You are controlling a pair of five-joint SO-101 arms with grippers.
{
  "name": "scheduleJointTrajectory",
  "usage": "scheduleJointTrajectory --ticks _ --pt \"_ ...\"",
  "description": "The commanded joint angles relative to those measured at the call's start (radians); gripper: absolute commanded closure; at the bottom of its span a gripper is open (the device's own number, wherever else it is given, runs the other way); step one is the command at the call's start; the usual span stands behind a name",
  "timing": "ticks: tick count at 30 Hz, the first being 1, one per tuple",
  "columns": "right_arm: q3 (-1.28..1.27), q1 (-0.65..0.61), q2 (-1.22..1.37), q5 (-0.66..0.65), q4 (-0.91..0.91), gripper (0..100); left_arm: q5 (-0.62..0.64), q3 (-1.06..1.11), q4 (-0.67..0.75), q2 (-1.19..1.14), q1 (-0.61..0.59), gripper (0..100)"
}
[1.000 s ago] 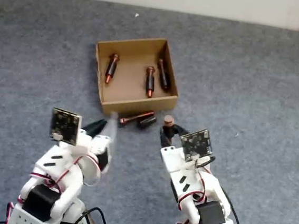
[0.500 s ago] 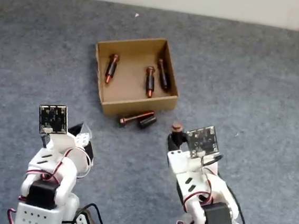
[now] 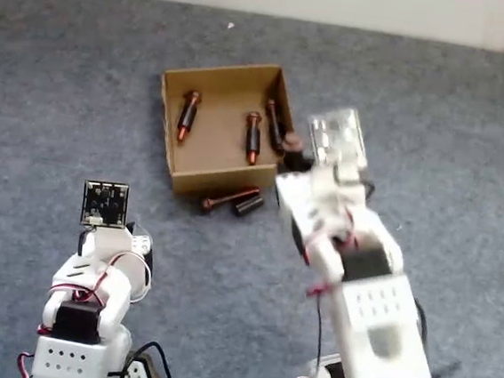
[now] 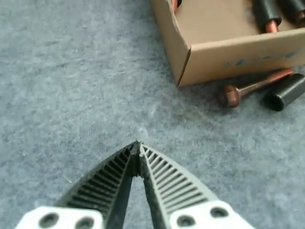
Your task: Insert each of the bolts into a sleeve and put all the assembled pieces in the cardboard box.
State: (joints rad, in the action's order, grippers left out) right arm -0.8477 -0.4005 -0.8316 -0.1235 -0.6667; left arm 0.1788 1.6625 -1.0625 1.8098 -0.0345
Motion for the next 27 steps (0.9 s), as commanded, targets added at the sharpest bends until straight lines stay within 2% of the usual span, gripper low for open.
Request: scheduleJointTrajectory --ticks 1,9,13,17,19,22,27 --pt "0.246 -0.035 0.294 0.011 0.142 99.4 -0.015 -0.008 0.000 0.005 -0.008 99" --pt "0.460 -0.079 0.722 0.011 0.371 99.2 -0.015 -0.008 -0.002 0.005 -0.010 99" --pt "0.559 -0.076 0.878 0.011 0.384 98.9 -0.015 -0.008 -0.002 0.005 -0.010 99" --pt "0.605 -0.076 0.934 0.011 0.383 90.1 -0.015 -0.008 -0.003 0.005 -0.010 99" --pt "0.613 -0.077 0.934 0.011 0.343 86.3 -0.015 -0.008 -0.003 0.005 -0.012 99" --pt "0.634 -0.079 0.924 0.011 0.243 86.1 -0.015 -0.021 -0.005 0.005 -0.013 99" --pt "0.682 -0.079 0.805 0.005 0.081 86.1 -0.015 -0.071 -0.006 0.007 -0.125 99"
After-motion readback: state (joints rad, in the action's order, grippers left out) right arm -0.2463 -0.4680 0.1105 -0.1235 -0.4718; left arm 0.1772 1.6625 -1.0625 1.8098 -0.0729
